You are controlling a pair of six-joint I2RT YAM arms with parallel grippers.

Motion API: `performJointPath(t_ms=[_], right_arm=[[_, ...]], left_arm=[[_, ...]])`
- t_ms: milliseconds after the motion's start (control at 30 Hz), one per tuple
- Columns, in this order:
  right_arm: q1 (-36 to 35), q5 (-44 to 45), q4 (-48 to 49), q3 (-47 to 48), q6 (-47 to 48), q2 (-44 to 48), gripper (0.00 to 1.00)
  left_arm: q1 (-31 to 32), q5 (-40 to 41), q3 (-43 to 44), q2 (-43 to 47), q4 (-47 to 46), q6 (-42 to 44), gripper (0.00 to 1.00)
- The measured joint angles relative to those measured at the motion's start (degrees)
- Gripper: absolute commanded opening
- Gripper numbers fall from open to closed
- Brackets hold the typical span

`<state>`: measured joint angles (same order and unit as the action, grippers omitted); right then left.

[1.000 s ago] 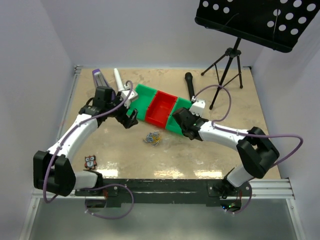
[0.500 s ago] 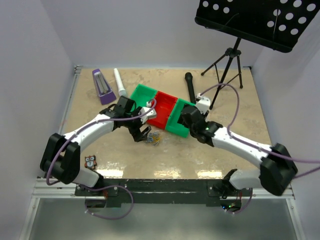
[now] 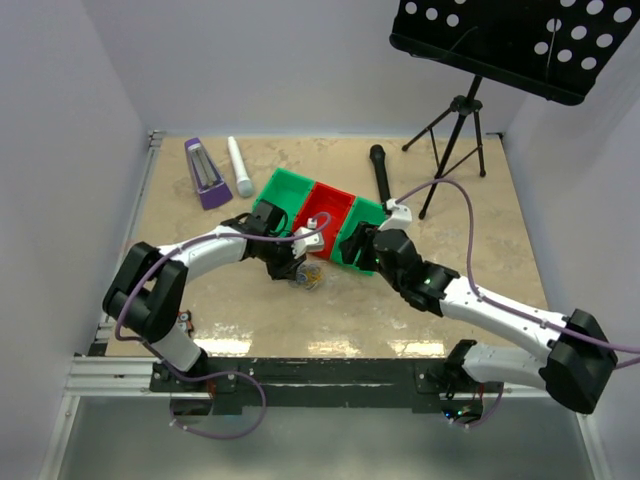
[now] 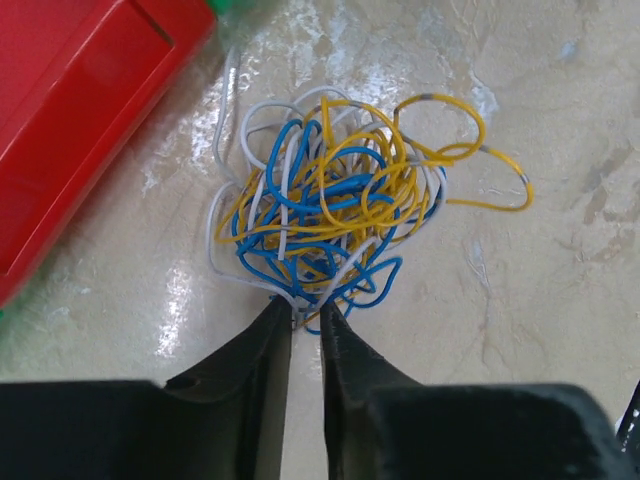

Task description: Untangle the cables

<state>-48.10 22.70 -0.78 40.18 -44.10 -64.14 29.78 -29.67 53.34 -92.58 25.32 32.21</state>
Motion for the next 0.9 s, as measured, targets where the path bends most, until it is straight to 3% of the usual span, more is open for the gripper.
performJointPath(t_ms=[67,233,367,500,833,867,900], right_arm=[[-0.6,-0.9,0.5,-0.6,-0.3,-1.3,0.63],[-1.5,-1.7,2.4,-1.0,-0.7,-3.4,0.63],[-2.4,-2.1,4.2,-1.0,-0.9,-4.9,0.63],[-5.0,-2.7,6.4,-1.0,-1.5,-7.9,0.64],[-14.2,-2.6,9.6,-1.2,-4.8,-17.6,0.64],[-14.6,-2.6,9.8,-1.5,-5.1,-17.7,0.64],[-14.8,-2.6,10.6,-2.2,-5.6,-17.7,0.64]], left_arm=[[0.0,-1.2,0.0,-0.2,0.1,0.3,0.01],[1.2,-4.9,0.3,0.6,2.7,1.3,0.00],[2.5,-6.7,0.3,6.3,4.7,1.6,0.00],[2.7,-8.3,0.5,11.6,6.1,2.2,0.08],[2.7,-8.5,0.6,10.6,8.8,3.0,0.13],[2.7,-8.5,0.6,10.6,8.7,3.0,0.15],[2.7,-8.5,0.6,10.6,8.7,3.0,0.25]])
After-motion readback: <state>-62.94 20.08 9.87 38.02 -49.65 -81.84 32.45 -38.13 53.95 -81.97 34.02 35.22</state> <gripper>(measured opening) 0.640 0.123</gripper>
